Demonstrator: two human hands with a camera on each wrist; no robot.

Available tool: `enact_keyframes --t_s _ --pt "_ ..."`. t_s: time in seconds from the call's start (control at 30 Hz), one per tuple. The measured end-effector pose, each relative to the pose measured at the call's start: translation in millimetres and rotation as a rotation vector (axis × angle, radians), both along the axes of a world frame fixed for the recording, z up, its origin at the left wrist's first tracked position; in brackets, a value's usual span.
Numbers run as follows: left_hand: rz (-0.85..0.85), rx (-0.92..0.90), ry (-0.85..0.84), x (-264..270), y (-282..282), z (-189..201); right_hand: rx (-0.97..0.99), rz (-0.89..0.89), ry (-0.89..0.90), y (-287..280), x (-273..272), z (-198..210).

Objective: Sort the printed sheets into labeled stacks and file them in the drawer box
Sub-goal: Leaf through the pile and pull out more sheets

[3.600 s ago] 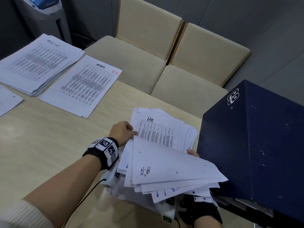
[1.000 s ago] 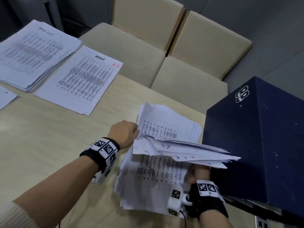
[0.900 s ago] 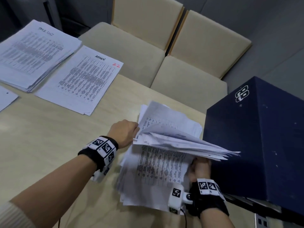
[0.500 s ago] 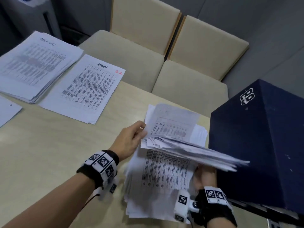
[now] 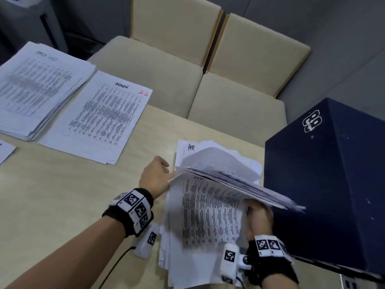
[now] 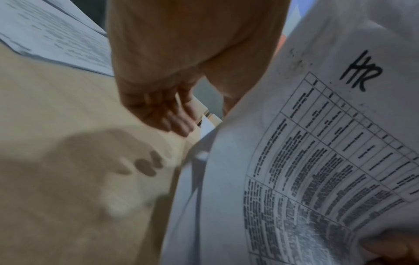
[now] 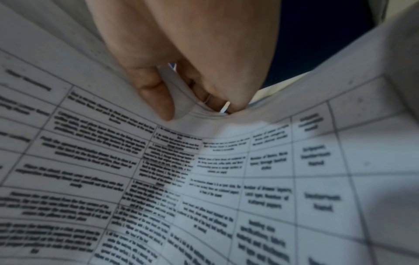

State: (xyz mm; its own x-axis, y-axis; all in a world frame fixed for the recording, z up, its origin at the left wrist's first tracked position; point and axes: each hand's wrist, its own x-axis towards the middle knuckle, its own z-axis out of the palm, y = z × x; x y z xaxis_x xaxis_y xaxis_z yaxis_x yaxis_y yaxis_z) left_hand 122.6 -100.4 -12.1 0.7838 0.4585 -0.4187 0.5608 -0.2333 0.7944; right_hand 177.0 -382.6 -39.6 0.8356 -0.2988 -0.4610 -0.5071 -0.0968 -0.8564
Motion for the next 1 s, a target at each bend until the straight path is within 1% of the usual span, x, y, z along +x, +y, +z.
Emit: enact_keyframes --t_s 0.03,0.07,0.13,0.2,0.27,0.37,0.43,0.5,0.53,0.57,0.63,0.67,0.7,0.73,0.8,0.87,0.93,1.0 --pt "-0.025 0.007 0.055 0 1 -1 0.006 0.015 0.008 5 0 8" --pt "-0.064 0.008 0.082 0 1 1 0.027 0.014 0.013 3 2 7" --pt "-0.141 0.032 0.07 1 1 3 0.007 0.021 -0.014 3 4 6" --pt "-0.187 0.007 0.025 4 0 4 0.015 -0.01 -0.043 10 3 14" --pt "-0.209 0.003 0.034 5 -1 4 0.09 -0.057 -0.053 13 4 15" --pt "-0.21 0.132 0.131 9 2 -3 0.167 -0.102 -0.05 19 2 21" --pt "-0.26 0.178 0.16 11 1 0 0.208 -0.139 -0.073 18 2 21" --pt "-0.327 0.245 0.131 14 -5 8 0.213 -0.179 -0.085 15 3 22" --pt "-0.342 0.289 0.089 16 -6 10 0.228 -0.187 -0.098 14 3 22" --pt "-0.333 0.326 0.035 17 -8 12 0.247 -0.21 -0.107 15 3 25" --pt "-0.315 0.332 -0.109 19 -9 9 0.278 -0.239 -0.109 15 1 24" --pt "-0.329 0.283 -0.175 20 -8 6 0.289 -0.251 -0.115 15 0 22" --pt "-0.339 0.179 -0.234 21 -7 4 0.298 -0.254 -0.119 14 -2 22" --pt "-0.336 0.035 -0.269 21 -8 5 0.306 -0.247 -0.116 13 -2 22" --pt "-0.267 -0.344 -0.255 19 -11 13 0.303 -0.232 -0.074 10 -1 19" --pt "-0.18 -0.699 -0.176 17 -15 22 0.3 -0.214 -0.034 9 0 15" --pt "-0.165 -0.901 -0.147 17 -17 20 0.329 -0.206 -0.034 11 0 13" --pt "-0.11 -0.935 -0.077 17 -19 17 0.346 -0.217 -0.061 13 -1 9"
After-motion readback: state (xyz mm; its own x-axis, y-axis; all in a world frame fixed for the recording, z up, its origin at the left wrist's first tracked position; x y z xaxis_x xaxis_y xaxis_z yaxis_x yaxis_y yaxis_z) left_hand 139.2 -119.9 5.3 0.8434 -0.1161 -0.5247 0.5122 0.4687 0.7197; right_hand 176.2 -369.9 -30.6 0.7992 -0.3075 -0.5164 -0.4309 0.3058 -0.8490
